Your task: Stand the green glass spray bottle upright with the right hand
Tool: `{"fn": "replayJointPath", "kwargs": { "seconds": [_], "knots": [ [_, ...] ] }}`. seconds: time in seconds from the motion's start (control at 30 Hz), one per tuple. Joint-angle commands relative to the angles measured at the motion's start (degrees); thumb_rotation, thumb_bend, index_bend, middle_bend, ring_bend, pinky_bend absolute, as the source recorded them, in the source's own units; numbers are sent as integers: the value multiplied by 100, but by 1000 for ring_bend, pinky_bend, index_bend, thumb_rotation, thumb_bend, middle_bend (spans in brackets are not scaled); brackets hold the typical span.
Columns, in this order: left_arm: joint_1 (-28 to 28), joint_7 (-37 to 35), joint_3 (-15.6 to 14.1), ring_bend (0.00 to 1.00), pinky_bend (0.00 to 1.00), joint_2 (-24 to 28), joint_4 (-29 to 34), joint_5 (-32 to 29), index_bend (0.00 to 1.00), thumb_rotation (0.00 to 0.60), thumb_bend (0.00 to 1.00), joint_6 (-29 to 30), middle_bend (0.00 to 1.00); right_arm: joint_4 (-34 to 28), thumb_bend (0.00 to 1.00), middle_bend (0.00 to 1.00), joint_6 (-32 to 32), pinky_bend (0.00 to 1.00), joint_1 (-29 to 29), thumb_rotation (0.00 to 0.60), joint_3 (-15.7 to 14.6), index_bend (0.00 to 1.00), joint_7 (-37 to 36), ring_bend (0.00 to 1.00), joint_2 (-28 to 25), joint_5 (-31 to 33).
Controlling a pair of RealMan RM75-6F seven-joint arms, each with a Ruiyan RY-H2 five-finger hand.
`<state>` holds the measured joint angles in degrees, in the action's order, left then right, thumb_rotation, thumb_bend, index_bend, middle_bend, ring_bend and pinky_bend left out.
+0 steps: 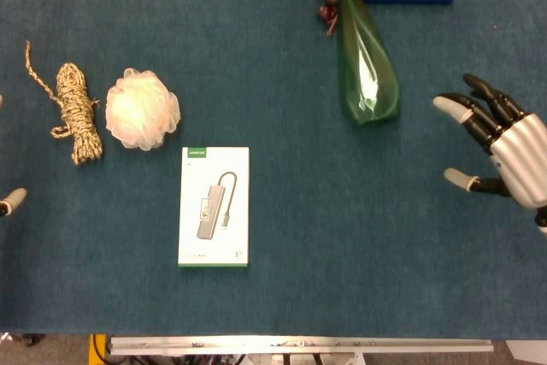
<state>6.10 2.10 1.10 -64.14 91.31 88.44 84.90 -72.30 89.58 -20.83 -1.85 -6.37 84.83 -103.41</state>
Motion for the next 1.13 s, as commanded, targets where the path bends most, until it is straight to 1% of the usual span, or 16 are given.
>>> {"fn": "replayJointPath", "kwargs": {
  "seconds": [0.03,0.17,0.3,0.33,0.4,0.53,0.6,0.73,0.87,1.0,1.13],
  "knots": [
    [-6,21,5,0,0,-3,13,-28,0,600,0,-4,0,-982,0,263,-799,242,-129,600,-122,230,1415,82,-796,6],
    [-32,201,37,0,0,-4,91,-171,0,600,0,-19,0,-1670,0,269,-1360,242,-149,600,-84,248,2505,85,-1212,344],
    [-48,354,85,0,0,-30,142,-288,0,600,0,-7,0,-2251,0,279,-1708,242,-96,600,8,277,3610,90,-1466,774],
    [-49,383,91,0,0,-36,152,-302,0,600,0,-6,0,-2414,0,279,-1778,242,-73,600,41,278,3983,91,-1533,913],
    [-50,397,94,0,0,-38,161,-308,0,600,0,-7,0,-2679,0,279,-1846,242,-15,600,98,281,4550,91,-1624,1175],
    [-52,406,94,0,0,-37,166,-309,0,600,0,-7,0,-3380,0,279,-1899,242,124,600,228,287,5819,91,-1808,1971],
    [-51,405,96,0,0,-36,166,-309,0,600,0,-10,0,-3599,0,279,-1837,242,166,600,278,287,6233,90,-1834,2240],
    [-50,398,94,0,0,-34,164,-301,0,600,0,-12,0,-3840,0,279,-1603,242,242,600,367,287,6702,91,-1787,2572],
    [-51,398,94,0,0,-32,165,-301,0,600,0,-15,0,-3923,0,279,-1485,242,287,600,370,286,6809,91,-1773,2693],
    [-52,398,93,0,0,-30,166,-301,0,600,0,-16,0,-3991,0,279,-1392,242,321,600,357,286,6808,91,-1795,2719],
    [-53,400,95,0,0,-29,168,-302,0,600,0,-16,0,-4059,0,279,-1295,242,340,600,298,287,6933,91,-1798,2588]
  ]
}}
